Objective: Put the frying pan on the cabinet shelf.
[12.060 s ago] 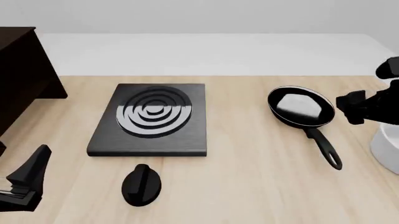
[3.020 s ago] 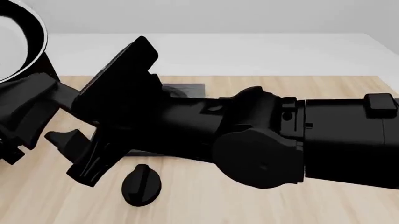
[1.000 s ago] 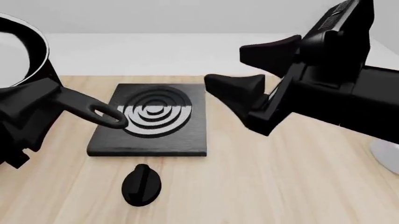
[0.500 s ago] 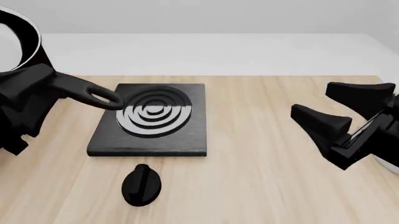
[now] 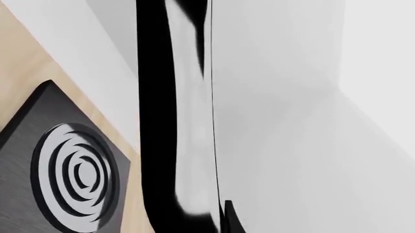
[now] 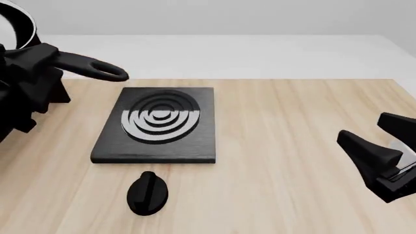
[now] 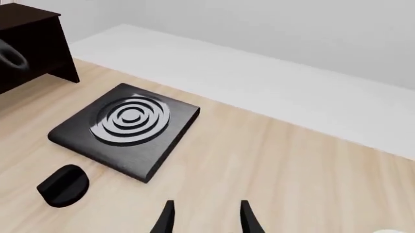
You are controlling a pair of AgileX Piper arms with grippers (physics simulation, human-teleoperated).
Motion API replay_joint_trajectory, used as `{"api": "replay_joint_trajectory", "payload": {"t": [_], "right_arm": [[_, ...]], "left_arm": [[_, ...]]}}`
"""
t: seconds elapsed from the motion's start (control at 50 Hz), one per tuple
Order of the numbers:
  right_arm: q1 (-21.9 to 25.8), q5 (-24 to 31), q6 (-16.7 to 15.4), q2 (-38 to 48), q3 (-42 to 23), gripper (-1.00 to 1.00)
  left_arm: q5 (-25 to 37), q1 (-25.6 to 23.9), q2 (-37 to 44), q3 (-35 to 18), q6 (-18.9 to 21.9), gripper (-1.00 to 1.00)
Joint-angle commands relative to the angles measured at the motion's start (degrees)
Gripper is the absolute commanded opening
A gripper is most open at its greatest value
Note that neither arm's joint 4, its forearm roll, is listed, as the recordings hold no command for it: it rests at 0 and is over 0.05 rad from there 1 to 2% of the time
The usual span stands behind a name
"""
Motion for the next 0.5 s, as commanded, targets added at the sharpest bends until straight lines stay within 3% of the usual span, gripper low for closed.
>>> {"api": "replay_joint_trajectory", "payload": {"t": [0.02,0.1,0.14,0.2,0.38,0.5], "right_arm": [[-2.28,1.32,1.24,-1.45,0.67,1.0],[-2.13,1.2,1.84,-1.17,0.69,1.0],[-2.21,1.24,1.92,-1.15,0.7,1.0],[-2.77,1.54,1.03,-1.2,0.68,1.0],[-3.3,1.8,1.33,-1.13,0.7,1.0],[-3.76,1.99,1.39,-0.81,0.73,1.0]], "left_arm": [[-3.31,3.09,5.31,-4.2,-0.41,-1.0],[-5.7,3.76,8.06,-5.03,-2.51,-1.0],[-3.16,2.1,6.59,-7.43,0.51,-1.0],[-4.8,4.23,8.8,-7.76,-1.53,-1.0],[-3.98,8.88,12.54,-11.91,-1.46,-1.0],[-6.17,11.93,14.05,-12.22,-4.7,-1.0]]}}
